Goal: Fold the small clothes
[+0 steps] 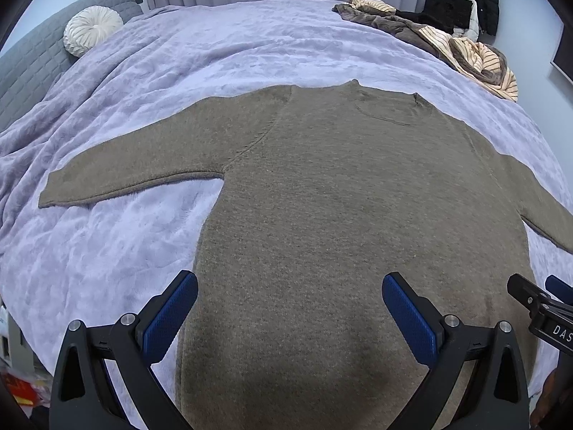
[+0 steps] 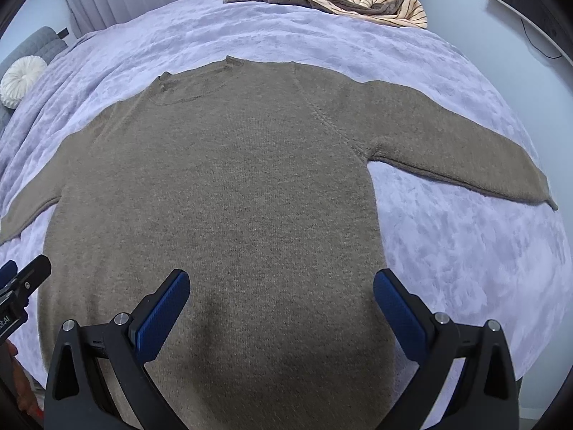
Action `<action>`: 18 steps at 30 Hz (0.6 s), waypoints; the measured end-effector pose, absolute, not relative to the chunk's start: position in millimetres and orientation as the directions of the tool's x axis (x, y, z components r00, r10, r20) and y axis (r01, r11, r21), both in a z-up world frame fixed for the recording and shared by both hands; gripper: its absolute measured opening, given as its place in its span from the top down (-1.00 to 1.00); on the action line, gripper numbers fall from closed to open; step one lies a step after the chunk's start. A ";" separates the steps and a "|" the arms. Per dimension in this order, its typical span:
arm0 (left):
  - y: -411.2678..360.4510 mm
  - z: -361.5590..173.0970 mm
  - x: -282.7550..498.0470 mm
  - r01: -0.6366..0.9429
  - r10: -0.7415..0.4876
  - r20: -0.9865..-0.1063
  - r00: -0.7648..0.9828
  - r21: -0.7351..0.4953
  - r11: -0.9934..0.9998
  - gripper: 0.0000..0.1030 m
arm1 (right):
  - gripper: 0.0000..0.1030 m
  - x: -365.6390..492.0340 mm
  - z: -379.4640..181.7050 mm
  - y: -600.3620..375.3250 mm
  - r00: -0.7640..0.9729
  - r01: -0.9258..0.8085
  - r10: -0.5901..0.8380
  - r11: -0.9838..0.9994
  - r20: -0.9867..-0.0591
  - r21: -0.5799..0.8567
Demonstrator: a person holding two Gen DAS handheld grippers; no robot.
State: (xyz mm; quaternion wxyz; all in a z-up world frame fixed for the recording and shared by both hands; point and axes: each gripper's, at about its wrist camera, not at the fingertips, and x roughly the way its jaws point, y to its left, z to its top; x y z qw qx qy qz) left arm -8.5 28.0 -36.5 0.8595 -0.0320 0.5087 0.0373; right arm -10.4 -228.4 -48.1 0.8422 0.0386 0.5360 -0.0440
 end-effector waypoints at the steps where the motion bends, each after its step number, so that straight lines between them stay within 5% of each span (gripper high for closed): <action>1: 29.1 -37.1 -8.1 -0.098 0.032 -0.877 0.479 -0.017 0.995 -1.00 | -0.98 -10.2 -48.3 -228.0 0.420 0.116 -0.034 0.993 -0.907 0.016; 18: 78.2 -51.4 11.0 -0.164 0.022 -0.887 0.460 -0.060 0.985 -1.00 | -0.98 5.4 -49.9 -197.4 0.410 0.075 -0.031 0.997 -0.911 0.000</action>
